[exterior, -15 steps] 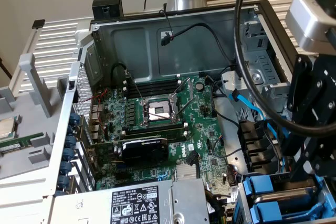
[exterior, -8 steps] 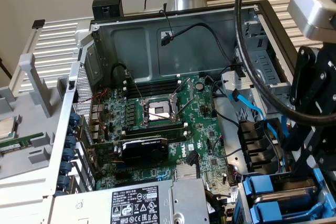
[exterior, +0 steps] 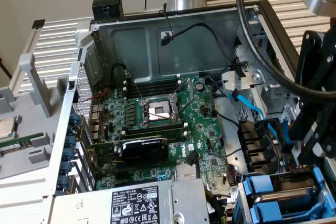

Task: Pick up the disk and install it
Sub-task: 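Insert the first disk wire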

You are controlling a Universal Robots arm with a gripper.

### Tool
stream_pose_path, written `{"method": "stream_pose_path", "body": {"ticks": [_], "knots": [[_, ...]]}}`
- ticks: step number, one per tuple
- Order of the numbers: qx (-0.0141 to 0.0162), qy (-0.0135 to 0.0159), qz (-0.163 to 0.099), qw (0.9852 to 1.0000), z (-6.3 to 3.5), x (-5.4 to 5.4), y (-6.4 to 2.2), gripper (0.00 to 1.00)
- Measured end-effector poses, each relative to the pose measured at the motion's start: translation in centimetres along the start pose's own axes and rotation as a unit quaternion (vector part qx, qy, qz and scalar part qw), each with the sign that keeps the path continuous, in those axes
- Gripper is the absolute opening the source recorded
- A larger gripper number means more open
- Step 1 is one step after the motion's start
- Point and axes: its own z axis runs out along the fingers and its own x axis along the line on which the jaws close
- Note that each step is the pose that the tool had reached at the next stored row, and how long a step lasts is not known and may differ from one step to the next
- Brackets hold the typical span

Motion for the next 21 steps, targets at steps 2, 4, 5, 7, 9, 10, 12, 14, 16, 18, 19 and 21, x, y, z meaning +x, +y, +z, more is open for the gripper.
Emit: {"method": "stream_pose_path", "body": {"ticks": [2,4,5,7,9,10,12,14,16,18,19,21], "knots": [[0.0015,0.0000,0.000,1.0000,-0.48,0.0,0.16,0.37],[0.0033,0.0001,0.000,1.0000,-0.90,0.0,0.36,0.37],[0.0042,0.0001,0.000,1.0000,-1.12,0.0,0.46,0.37],[0.0062,0.0003,0.000,1.0000,-1.55,0.0,0.64,0.37],[0.0084,0.0006,0.000,1.0000,-1.96,0.0,0.82,0.37],[0.0096,0.0009,0.000,1.0000,-2.13,0.0,0.89,0.37],[0.0118,0.0020,0.001,0.9999,-2.45,0.0,1.03,0.37],[0.0139,0.0031,0.001,0.9999,-2.66,-0.1,1.08,0.37],[0.0158,0.0032,0.001,0.9999,-2.69,-0.1,1.10,0.37],[0.0160,0.0033,0.001,0.9999,-2.70,-0.1,1.10,0.37],[0.0160,0.0033,0.001,0.9999,-2.70,-0.1,1.10,0.37],[0.0160,0.0033,0.001,0.9999,-2.70,-0.1,1.10,0.37]]}}
